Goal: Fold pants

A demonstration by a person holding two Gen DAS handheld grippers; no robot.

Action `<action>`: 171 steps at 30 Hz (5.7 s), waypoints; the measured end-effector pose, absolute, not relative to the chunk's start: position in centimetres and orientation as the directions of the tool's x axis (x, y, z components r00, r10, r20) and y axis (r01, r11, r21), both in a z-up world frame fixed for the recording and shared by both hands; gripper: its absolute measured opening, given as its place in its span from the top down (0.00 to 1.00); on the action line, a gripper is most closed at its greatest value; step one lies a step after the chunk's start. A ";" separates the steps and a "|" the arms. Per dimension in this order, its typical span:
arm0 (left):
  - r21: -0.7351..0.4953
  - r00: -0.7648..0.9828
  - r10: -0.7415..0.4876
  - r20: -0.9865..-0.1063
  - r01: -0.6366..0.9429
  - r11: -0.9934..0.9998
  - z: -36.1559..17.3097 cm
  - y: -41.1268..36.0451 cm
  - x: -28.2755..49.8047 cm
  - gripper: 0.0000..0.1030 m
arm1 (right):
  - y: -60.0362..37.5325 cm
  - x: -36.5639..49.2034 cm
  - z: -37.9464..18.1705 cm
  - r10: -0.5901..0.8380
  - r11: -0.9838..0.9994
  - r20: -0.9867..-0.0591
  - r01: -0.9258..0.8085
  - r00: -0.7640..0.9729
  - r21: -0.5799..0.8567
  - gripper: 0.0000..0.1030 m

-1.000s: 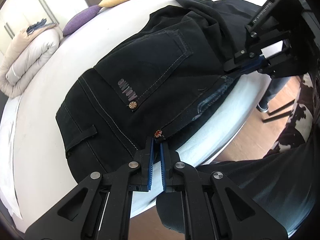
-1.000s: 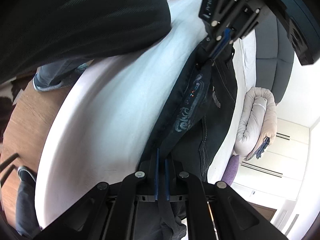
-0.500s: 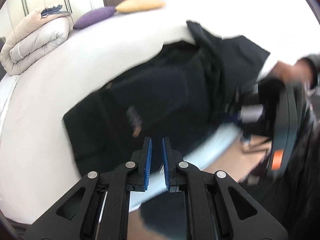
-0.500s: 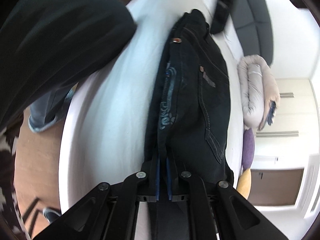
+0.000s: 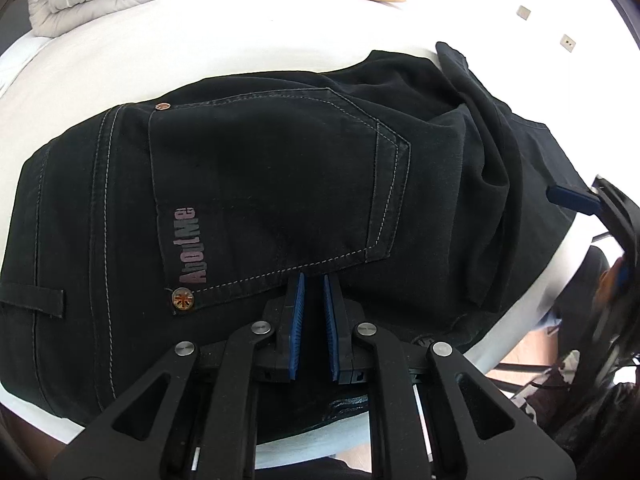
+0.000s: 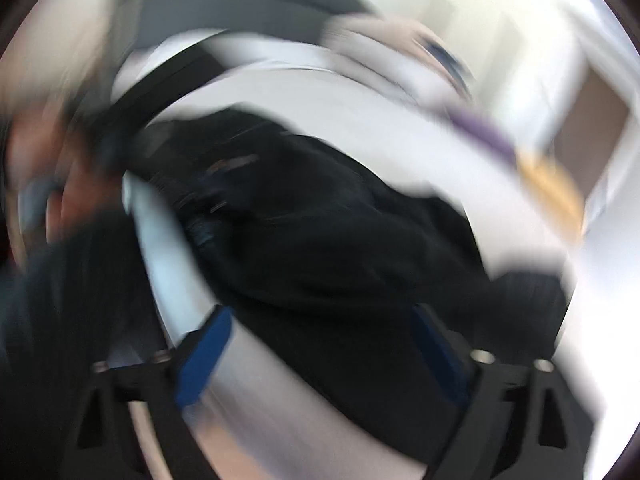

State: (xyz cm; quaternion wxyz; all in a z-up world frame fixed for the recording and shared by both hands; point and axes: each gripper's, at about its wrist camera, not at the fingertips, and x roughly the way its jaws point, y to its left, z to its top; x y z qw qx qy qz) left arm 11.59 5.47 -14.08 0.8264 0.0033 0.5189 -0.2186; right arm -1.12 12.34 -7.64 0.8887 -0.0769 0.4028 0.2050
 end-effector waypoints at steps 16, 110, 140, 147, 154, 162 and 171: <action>-0.331 0.398 -0.412 -0.820 0.257 0.908 -15.0 7.2 10.5 0.91 | -14.2 12.9 -9.7 0.460 0.467 -0.489 0.266 0.741 0.843 0.39; -0.351 0.403 -0.391 -0.828 0.173 0.920 -13.9 9.2 10.3 0.91 | -30.0 -13.2 -11.5 0.045 0.308 -0.571 0.532 0.820 0.789 1.00; -0.411 0.489 -0.473 -0.733 0.235 0.881 -9.4 9.4 7.8 0.90 | -24.0 -13.0 -3.3 0.289 0.425 -0.470 0.328 0.834 0.844 0.49; -0.412 0.418 -0.526 -0.740 0.337 0.847 -10.0 4.5 8.6 0.90 | -10.6 -6.1 -8.9 0.673 0.303 -0.416 0.285 0.612 0.909 0.49; -0.415 0.364 -0.528 -0.768 0.345 0.842 -12.8 3.3 7.7 0.90 | -8.3 -3.1 -10.8 0.691 0.357 -0.466 0.300 0.552 0.885 0.50; -0.380 0.345 -0.511 -0.787 0.382 0.843 -13.9 3.7 5.6 0.90 | -9.6 -4.3 -13.6 0.663 0.437 -0.582 0.387 0.470 0.812 1.00; -0.369 0.384 -0.558 -0.736 0.463 0.806 -8.9 -3.0 9.0 0.90 | -9.2 -4.5 -13.8 0.641 0.506 -0.629 0.374 0.441 0.778 1.00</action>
